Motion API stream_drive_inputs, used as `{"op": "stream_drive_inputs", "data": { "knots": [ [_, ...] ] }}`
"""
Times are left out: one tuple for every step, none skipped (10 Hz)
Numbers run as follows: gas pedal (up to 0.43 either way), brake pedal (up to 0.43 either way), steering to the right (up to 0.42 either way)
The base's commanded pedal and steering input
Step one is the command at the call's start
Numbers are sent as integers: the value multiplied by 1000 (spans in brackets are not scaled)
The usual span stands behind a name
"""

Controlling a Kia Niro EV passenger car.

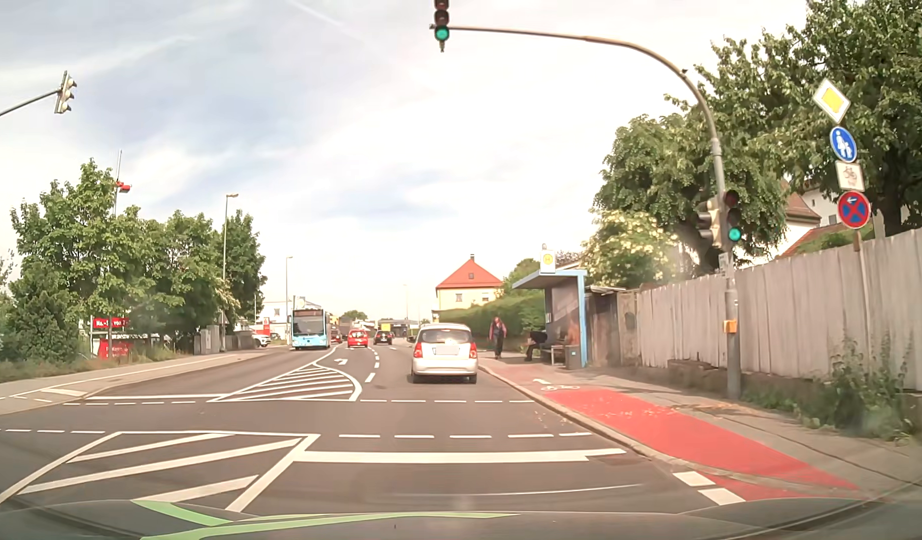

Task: Follow the waypoints while adhering to traffic rules and regulations

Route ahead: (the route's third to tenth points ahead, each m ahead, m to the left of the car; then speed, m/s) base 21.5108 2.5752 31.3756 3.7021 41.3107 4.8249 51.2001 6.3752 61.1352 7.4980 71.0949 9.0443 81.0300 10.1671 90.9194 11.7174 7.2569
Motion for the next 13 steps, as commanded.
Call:
{"op": "stream_drive_inputs", "data": {
  "knots": [
    [220,0,-27],
    [220,0,-28],
    [220,0,-29],
    [220,0,-31],
    [220,0,-32],
    [209,0,-34],
    [197,0,-34],
    [189,0,-35],
    [157,0,-35],
    [157,0,-35],
    [157,0,-34],
    [157,0,-33],
    [138,0,-32]
  ]
}}
